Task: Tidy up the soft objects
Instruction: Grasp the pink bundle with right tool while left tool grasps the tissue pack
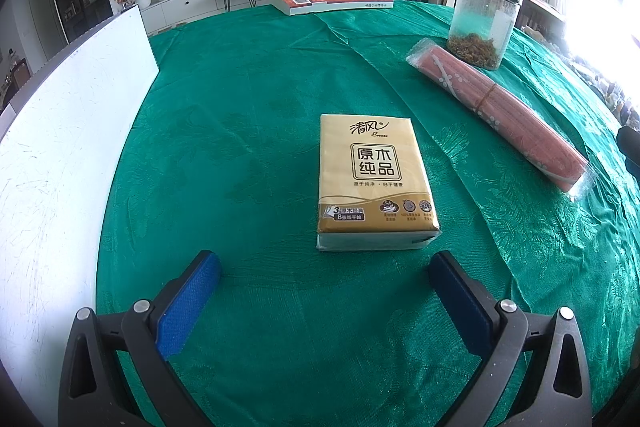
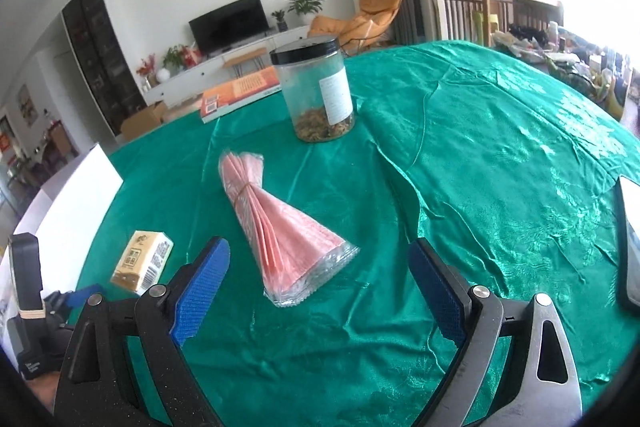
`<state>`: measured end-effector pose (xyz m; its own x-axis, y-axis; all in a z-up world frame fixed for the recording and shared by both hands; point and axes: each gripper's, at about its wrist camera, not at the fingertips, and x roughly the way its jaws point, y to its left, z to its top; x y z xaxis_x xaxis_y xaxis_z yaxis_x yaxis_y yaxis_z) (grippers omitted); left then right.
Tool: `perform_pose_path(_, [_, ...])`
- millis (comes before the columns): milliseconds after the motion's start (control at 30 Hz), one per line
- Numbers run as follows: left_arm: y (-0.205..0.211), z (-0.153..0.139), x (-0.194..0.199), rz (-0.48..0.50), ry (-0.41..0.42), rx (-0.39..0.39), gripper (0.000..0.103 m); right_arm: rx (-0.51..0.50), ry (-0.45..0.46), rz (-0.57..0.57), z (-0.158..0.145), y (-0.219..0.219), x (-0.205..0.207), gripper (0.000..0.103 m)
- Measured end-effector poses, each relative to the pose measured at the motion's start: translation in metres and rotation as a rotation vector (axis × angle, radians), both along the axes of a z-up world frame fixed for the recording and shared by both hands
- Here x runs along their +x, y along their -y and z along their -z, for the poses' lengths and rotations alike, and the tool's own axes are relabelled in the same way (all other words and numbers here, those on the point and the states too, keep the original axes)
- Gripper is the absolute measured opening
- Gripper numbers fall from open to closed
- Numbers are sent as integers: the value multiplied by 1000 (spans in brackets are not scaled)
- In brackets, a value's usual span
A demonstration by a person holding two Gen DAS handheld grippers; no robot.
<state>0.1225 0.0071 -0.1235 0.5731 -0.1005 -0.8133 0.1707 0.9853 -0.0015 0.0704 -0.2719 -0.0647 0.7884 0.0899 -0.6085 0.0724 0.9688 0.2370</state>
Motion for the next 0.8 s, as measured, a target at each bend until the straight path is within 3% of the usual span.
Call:
perform_pose_path(467, [0, 0, 0, 0, -1, 1, 103, 4, -26, -32, 7, -5, 2, 92])
perform_pose_path(567, [0, -6, 7, 8, -82, -37, 103, 22, -42, -81, 3, -5, 9, 92])
perform_pose_path(667, [-2, -23, 16, 16, -72, -188, 103, -69, -125, -241, -8, -23, 39, 92])
perform_pose_path(733, [12, -26, 30, 31, -90, -166, 103, -151, -230, -340, -8, -41, 70, 92])
perform_pose_path(800, [27, -20, 44, 36, -121, -78, 103, -207, -316, -394, 1, -57, 97, 92])
